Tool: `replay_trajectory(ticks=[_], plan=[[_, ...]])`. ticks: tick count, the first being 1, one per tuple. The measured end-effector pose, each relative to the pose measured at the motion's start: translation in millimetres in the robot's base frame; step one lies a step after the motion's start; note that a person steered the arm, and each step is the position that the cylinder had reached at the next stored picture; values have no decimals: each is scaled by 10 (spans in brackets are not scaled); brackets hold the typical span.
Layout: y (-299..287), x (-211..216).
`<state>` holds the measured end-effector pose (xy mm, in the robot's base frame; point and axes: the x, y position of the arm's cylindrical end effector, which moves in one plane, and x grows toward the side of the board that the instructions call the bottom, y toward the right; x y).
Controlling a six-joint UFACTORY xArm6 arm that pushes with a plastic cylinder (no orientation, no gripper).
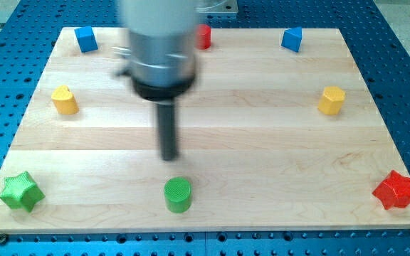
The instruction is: Move heart towards the center
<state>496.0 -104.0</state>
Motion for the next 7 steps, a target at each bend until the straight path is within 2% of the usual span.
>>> replay_trajectory(ticks=[1, 2, 3, 7], plan=[[-1204, -269], [-1682, -397], [-1676, -873], [-1556, -883]])
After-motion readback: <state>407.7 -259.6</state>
